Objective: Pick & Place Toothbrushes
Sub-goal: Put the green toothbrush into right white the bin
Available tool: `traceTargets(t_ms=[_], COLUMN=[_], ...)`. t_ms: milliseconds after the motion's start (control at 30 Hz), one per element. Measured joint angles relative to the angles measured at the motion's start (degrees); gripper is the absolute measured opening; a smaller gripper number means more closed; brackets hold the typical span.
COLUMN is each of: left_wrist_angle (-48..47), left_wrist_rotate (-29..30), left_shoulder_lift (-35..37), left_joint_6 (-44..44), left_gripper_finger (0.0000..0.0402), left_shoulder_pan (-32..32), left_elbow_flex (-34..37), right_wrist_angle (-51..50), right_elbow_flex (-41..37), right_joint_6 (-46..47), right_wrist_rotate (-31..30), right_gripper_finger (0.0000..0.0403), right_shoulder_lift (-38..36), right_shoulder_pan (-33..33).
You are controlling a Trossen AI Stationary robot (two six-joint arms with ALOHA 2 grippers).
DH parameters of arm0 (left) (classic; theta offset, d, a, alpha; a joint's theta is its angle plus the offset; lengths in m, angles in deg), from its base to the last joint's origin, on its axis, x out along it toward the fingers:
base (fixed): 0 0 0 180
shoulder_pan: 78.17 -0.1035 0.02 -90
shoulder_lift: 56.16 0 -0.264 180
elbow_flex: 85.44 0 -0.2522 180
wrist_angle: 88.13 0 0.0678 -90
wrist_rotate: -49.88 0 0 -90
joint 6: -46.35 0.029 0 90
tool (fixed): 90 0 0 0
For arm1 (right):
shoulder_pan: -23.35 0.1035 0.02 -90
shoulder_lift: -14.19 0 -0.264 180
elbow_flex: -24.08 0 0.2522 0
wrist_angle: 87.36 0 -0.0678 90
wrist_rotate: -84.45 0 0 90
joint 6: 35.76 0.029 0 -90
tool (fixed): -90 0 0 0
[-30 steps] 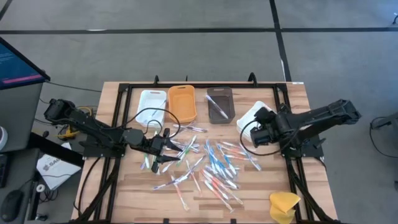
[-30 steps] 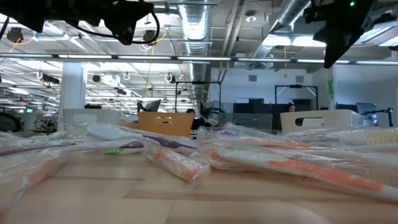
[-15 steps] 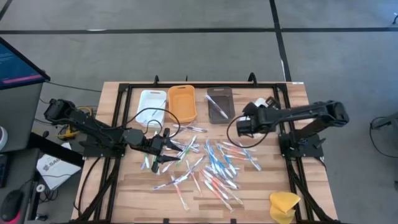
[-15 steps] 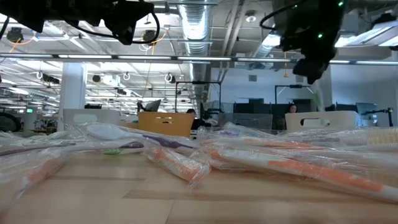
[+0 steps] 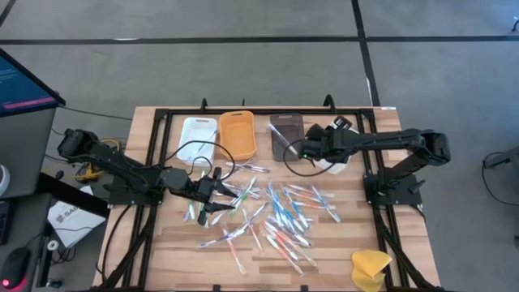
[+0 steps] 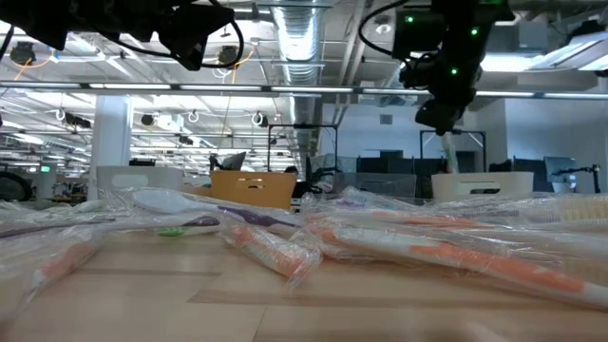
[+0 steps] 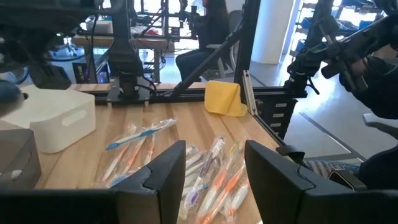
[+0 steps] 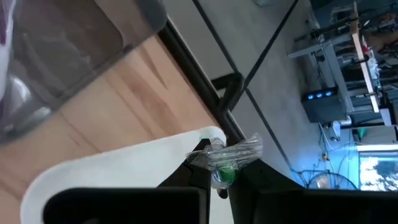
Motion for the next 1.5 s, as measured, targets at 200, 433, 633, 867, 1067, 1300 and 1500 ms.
traceTargets(t_ms=[200, 433, 633, 867, 1067, 1300, 1500], left_wrist_angle=[-0.02, -0.25, -0.68, -0.89, -1.09, -1.09, -1.31], left_wrist_rotate=[-0.02, -0.2, -0.15, 0.07, 0.07, 0.04, 0.02], left_shoulder_lift=[0.0, 0.0, 0.0, 0.0, 0.0, 0.0, 0.0], left_joint_6=[0.0, 0.0, 0.0, -0.02, 0.0, 0.07, 0.04], left_gripper_finger=[0.0158, 0.0158, 0.0158, 0.0158, 0.0158, 0.0158, 0.0158], left_shoulder_pan=[0.0, 0.0, 0.0, 0.0, 0.0, 0.0, 0.0], left_elbow_flex=[0.0, 0.0, 0.0, 0.0, 0.0, 0.0, 0.0], right_wrist_angle=[10.13, 11.23, 8.98, 6.78, 7.41, 13.15, 11.76], right_elbow_flex=[0.0, 0.0, 0.0, -1.28, -5.53, -9.28, -11.42], right_joint_6=[-7.51, -8.37, -4.79, -0.48, 5.93, 8.76, 12.9], right_wrist_rotate=[1.8, 2.81, 2.73, 1.08, 0.43, -1.34, -4.05], right_gripper_finger=[0.0019, 0.0019, 0.0019, 0.0019, 0.0019, 0.0019, 0.0019], right_shoulder_lift=[-0.01, -0.01, -0.01, -0.04, -0.05, -1.4, -8.98], right_shoulder_pan=[-1.0, 0.59, 2.71, 3.71, 3.75, 5.41, 9.03])
